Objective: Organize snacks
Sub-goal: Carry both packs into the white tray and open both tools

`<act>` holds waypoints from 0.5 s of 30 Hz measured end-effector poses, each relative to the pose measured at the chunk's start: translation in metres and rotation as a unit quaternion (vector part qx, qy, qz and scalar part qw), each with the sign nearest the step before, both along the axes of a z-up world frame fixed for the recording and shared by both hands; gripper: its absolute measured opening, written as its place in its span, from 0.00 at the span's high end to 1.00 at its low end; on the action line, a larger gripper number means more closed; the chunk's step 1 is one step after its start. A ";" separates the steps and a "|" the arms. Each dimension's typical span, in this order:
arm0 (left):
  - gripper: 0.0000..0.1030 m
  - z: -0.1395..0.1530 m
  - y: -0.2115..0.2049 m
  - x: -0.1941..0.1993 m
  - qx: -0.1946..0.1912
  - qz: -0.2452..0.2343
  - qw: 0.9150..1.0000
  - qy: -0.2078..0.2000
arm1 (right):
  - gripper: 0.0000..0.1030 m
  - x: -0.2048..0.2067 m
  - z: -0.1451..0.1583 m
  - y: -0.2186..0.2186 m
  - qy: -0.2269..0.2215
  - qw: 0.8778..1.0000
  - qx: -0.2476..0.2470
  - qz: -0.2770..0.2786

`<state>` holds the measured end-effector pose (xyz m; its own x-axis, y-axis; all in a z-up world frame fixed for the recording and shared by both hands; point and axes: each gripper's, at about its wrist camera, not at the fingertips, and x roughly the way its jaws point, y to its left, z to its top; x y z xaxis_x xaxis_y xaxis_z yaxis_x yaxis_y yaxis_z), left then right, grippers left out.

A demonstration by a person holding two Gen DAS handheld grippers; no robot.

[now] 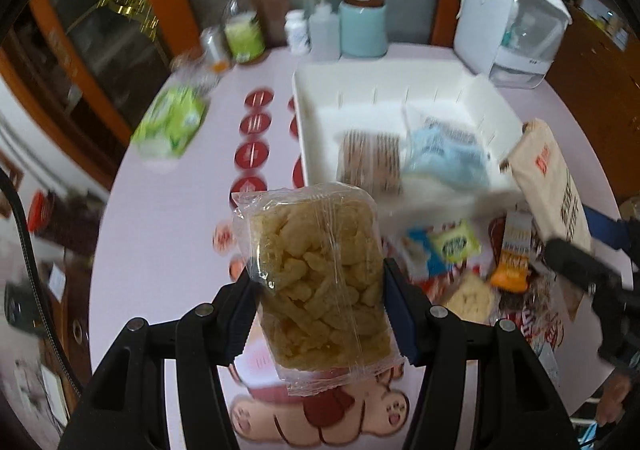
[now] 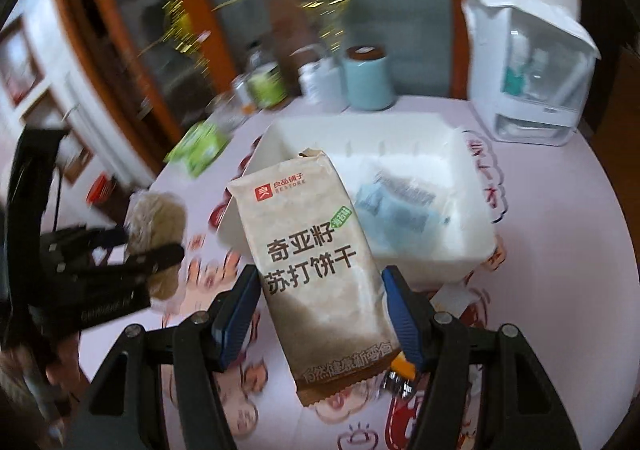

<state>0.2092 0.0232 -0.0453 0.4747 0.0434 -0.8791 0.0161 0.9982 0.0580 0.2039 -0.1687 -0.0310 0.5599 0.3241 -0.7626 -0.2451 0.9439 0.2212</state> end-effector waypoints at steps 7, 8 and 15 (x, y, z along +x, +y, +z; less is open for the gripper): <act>0.44 0.019 -0.008 0.046 0.018 -0.029 0.999 -0.036 | 0.39 0.034 0.009 -0.017 -0.002 0.996 0.037 -0.080; 0.45 0.019 -0.009 0.052 0.019 -0.033 0.999 -0.038 | 0.39 0.037 0.011 -0.019 -0.006 0.995 0.038 -0.088; 0.45 -0.001 -0.025 0.077 0.019 -0.059 0.998 -0.014 | 0.39 0.054 0.009 -0.021 -0.013 0.994 0.037 -0.106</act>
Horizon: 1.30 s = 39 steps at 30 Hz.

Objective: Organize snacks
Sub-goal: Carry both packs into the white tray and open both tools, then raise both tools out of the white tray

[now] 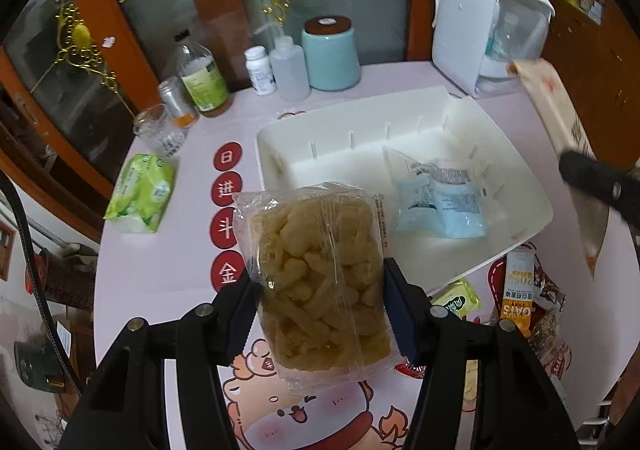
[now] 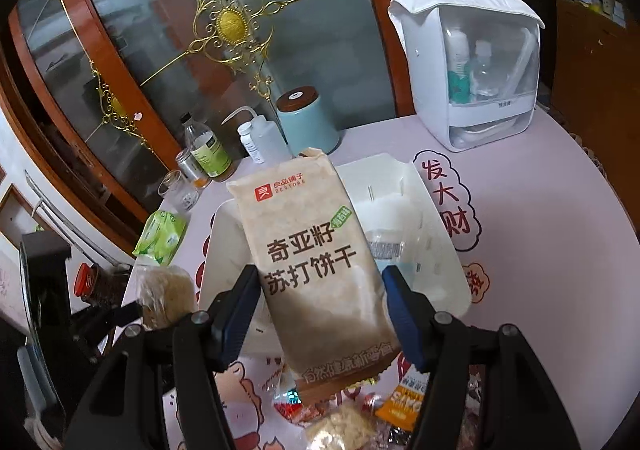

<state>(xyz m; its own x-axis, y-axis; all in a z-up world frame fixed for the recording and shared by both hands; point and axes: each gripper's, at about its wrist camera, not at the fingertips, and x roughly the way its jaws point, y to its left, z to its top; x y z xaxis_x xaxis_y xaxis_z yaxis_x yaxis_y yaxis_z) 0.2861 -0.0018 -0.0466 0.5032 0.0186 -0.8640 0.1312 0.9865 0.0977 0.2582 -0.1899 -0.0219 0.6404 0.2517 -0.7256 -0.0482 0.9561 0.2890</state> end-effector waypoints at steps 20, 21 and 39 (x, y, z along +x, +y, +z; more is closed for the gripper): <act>0.45 -0.027 -0.014 0.059 0.017 0.049 0.998 -0.030 | 0.37 0.059 -0.058 0.009 0.049 0.999 -0.012 -0.015; 0.45 -0.031 -0.014 0.062 0.013 0.051 0.998 -0.029 | 0.37 0.062 -0.062 0.010 0.055 0.998 -0.016 -0.016; 0.01 -0.049 -0.031 0.066 0.015 0.030 0.999 -0.030 | 0.34 0.052 -0.075 0.000 0.067 0.997 0.009 -0.025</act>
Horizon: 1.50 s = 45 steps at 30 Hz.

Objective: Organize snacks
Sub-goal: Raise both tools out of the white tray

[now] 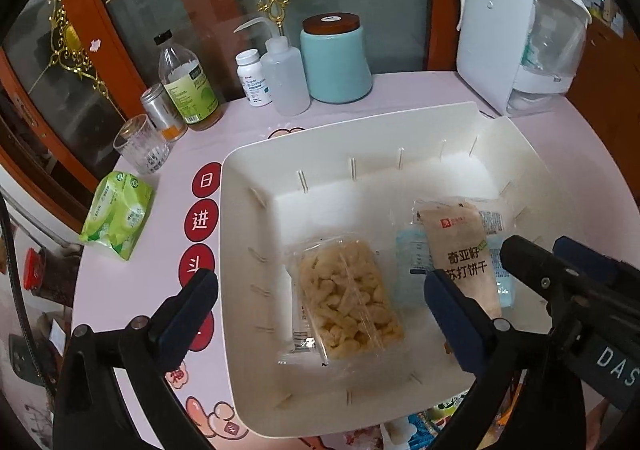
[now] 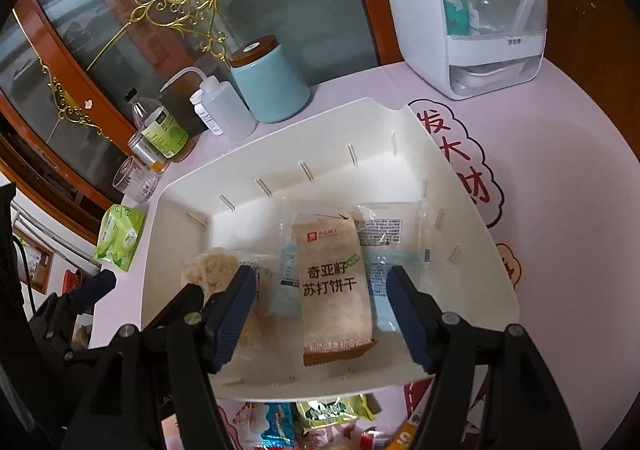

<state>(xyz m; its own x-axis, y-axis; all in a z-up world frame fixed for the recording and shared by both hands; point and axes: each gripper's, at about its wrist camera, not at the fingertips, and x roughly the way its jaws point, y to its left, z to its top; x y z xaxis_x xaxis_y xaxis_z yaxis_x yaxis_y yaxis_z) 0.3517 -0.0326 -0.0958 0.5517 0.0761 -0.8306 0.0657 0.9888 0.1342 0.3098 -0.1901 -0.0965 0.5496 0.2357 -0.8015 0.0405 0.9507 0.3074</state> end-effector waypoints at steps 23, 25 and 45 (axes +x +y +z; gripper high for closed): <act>0.01 0.055 -0.020 -0.076 0.008 -0.050 0.998 -0.045 | 0.34 -0.096 0.059 -0.022 -0.080 0.995 -0.050 -0.040; 0.01 0.060 -0.022 -0.087 0.006 -0.058 0.997 -0.047 | 0.34 -0.106 0.061 -0.026 -0.081 0.995 -0.049 -0.043; 0.01 0.023 -0.068 -0.162 -0.034 -0.198 0.979 0.015 | 0.34 -0.235 0.015 -0.092 -0.014 0.992 -0.096 -0.084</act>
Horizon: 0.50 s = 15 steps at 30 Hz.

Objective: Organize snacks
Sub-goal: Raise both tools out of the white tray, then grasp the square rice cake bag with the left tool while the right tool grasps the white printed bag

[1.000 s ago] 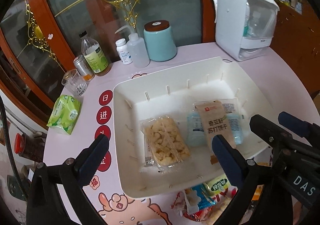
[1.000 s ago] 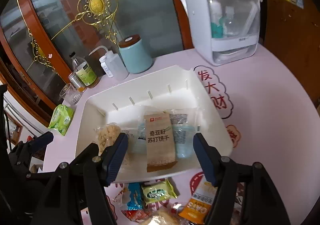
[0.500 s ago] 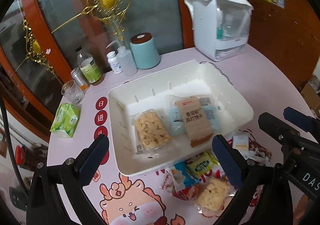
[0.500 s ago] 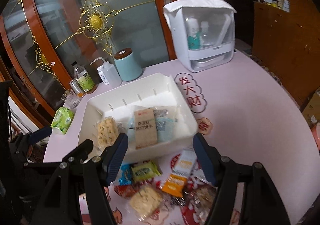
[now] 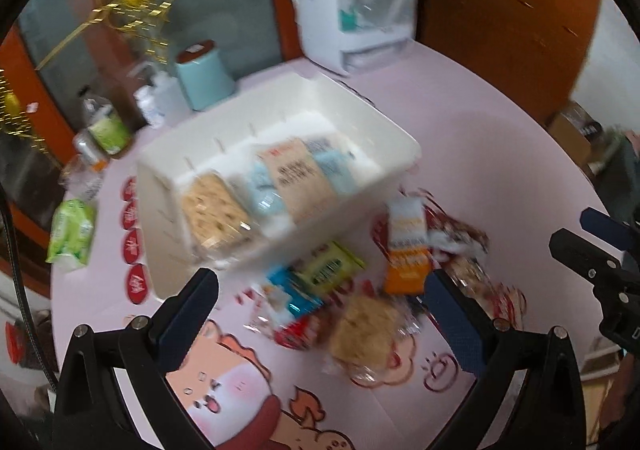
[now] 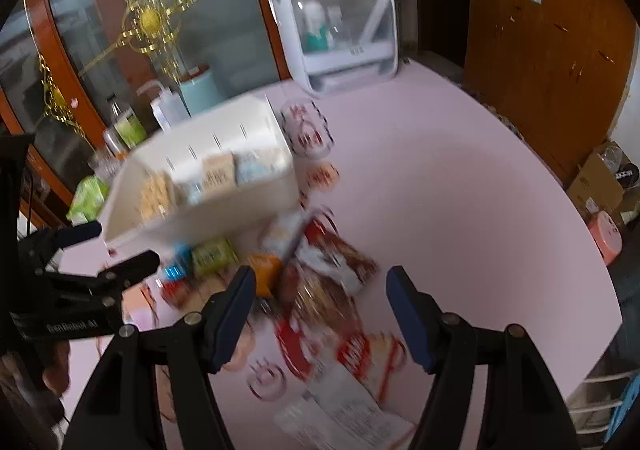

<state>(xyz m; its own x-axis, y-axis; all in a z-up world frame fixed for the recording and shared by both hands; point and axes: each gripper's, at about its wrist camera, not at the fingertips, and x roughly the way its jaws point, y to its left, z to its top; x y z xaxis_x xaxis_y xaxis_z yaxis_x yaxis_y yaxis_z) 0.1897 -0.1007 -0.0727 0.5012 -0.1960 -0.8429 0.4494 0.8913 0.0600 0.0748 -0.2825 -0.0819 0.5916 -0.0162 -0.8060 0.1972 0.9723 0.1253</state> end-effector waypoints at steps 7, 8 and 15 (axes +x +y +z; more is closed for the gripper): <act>0.01 -0.043 -0.011 -0.021 0.009 -0.051 0.997 0.051 | 0.34 -0.039 -0.044 -0.004 0.040 0.998 0.016 0.046; 0.01 -0.051 -0.011 -0.023 0.009 -0.056 0.996 0.063 | 0.34 -0.044 -0.050 -0.004 0.046 0.997 0.017 0.054; 0.02 -0.092 0.000 -0.027 -0.002 -0.058 0.989 0.139 | 0.34 -0.061 -0.089 -0.001 0.089 0.989 0.039 0.110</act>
<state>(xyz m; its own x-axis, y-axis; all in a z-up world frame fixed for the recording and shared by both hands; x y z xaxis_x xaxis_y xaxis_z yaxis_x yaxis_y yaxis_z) 0.1622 -0.1011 -0.1649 0.2242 -0.2418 -0.9441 0.5477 0.8325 -0.0832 0.0137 -0.2830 -0.1706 0.4226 0.1627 -0.8916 0.0077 0.9831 0.1830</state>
